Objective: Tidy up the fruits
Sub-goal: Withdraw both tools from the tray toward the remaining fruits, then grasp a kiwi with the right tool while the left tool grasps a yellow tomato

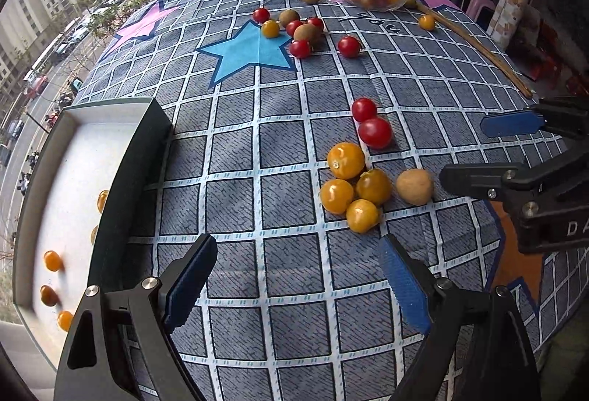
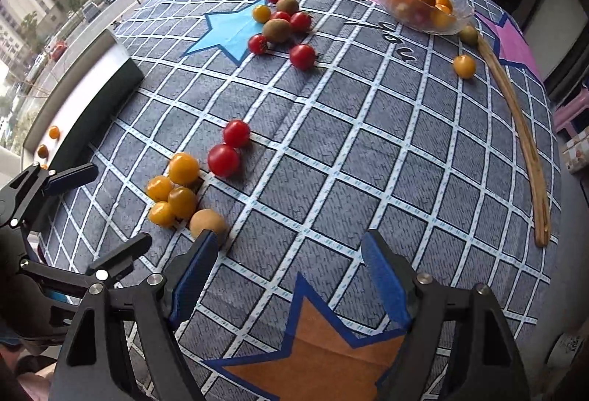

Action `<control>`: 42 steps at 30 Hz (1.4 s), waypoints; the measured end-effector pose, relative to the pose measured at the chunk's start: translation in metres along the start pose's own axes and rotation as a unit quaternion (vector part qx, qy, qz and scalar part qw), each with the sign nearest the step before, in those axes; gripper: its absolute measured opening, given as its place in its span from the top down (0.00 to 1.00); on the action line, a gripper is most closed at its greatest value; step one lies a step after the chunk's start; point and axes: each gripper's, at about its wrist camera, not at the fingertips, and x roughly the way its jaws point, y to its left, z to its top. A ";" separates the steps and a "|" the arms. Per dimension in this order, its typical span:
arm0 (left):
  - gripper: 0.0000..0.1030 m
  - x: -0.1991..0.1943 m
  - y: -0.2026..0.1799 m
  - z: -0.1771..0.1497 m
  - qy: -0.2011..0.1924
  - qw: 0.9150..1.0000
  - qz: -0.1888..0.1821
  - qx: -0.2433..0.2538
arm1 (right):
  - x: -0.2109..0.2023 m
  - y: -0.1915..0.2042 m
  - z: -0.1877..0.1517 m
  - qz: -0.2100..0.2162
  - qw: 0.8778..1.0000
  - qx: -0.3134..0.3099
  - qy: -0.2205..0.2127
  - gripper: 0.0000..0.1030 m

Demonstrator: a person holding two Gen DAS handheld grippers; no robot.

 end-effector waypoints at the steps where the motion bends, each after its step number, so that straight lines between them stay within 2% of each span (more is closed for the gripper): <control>1: 0.13 0.000 -0.002 0.000 -0.001 1.000 -0.002 0.001 | -0.001 0.004 -0.001 0.004 1.000 -0.009 -0.001 0.19; 4: 0.35 0.005 -0.007 0.000 0.007 1.000 -0.006 0.005 | -0.001 0.011 -0.003 0.011 1.000 -0.026 -0.004 0.22; 6: 0.35 0.010 -0.009 0.000 0.013 1.000 -0.008 0.006 | 0.001 0.013 -0.003 0.023 0.999 -0.026 0.000 0.33; 9: 0.35 0.010 -0.011 -0.001 0.002 1.000 -0.008 0.011 | 0.007 0.017 -0.001 0.036 0.999 -0.030 0.007 0.42; 13: 0.35 0.010 -0.012 -0.001 -0.001 1.000 -0.012 0.013 | 0.019 0.026 0.004 0.058 0.997 -0.043 0.019 0.49; 16: 0.35 0.011 -0.013 0.000 -0.004 1.000 -0.013 0.012 | 0.025 0.033 0.006 0.058 0.996 -0.059 0.023 0.63; 17: 0.35 0.011 -0.013 0.001 -0.004 1.000 -0.013 0.012 | 0.025 0.033 0.006 0.060 0.996 -0.059 0.025 0.75; 19: 0.35 0.012 -0.015 0.002 -0.005 1.000 -0.013 0.011 | 0.024 0.032 0.006 0.051 0.997 -0.059 0.025 0.74; 21: 0.42 0.012 -0.017 0.004 -0.007 1.000 -0.020 0.010 | 0.023 0.028 0.004 0.033 0.997 -0.060 0.021 0.74; 25: 0.67 0.012 -0.025 0.008 -0.008 0.999 -0.034 0.012 | 0.018 0.012 -0.003 0.027 0.999 -0.039 0.022 0.74; 27: 0.74 0.012 -0.028 0.009 -0.009 0.999 -0.035 0.013 | 0.015 0.006 -0.005 0.023 0.999 -0.029 0.021 0.74; 28: 0.80 0.011 -0.028 0.008 -0.011 0.999 -0.039 0.012 | 0.014 0.003 -0.006 0.024 0.999 -0.024 0.020 0.74; 33: 0.80 0.004 -0.016 -0.002 -0.017 0.998 -0.063 -0.008 | 0.003 0.001 -0.011 0.025 0.999 -0.017 0.010 0.74; 42: 0.80 -0.020 0.018 -0.017 -0.035 0.998 -0.048 -0.037 | -0.003 0.024 -0.008 0.031 0.999 -0.035 0.006 0.74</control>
